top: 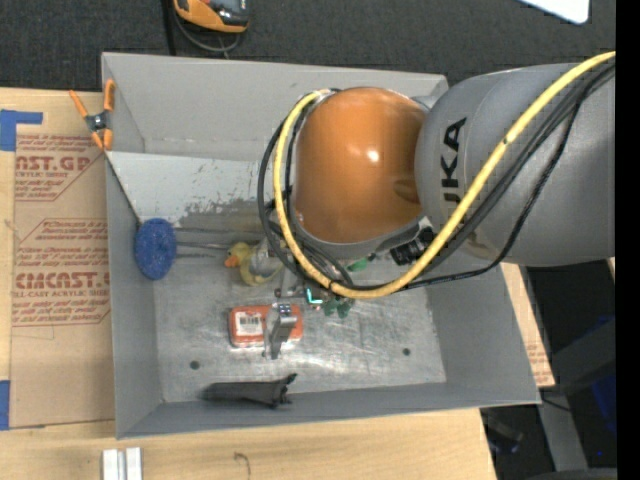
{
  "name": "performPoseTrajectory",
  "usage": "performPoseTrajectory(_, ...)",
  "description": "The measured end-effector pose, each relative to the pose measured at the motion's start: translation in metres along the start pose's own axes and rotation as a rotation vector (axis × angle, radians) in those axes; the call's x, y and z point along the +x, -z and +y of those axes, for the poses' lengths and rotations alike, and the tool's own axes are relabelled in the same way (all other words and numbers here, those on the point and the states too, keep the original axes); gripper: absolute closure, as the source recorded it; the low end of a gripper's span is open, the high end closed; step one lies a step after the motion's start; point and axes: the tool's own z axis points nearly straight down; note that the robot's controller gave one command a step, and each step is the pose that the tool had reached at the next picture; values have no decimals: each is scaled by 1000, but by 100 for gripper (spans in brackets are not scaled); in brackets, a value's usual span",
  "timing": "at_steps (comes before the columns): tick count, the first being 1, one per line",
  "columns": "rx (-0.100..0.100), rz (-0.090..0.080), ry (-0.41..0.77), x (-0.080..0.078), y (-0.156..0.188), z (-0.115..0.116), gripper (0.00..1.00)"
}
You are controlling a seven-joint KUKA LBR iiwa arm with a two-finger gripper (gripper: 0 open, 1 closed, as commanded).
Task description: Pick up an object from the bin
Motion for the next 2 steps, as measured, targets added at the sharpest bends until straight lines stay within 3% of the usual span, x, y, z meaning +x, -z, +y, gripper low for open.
performPoseTrajectory(2, -1, -7, -2, -2, 4, -1, 0)
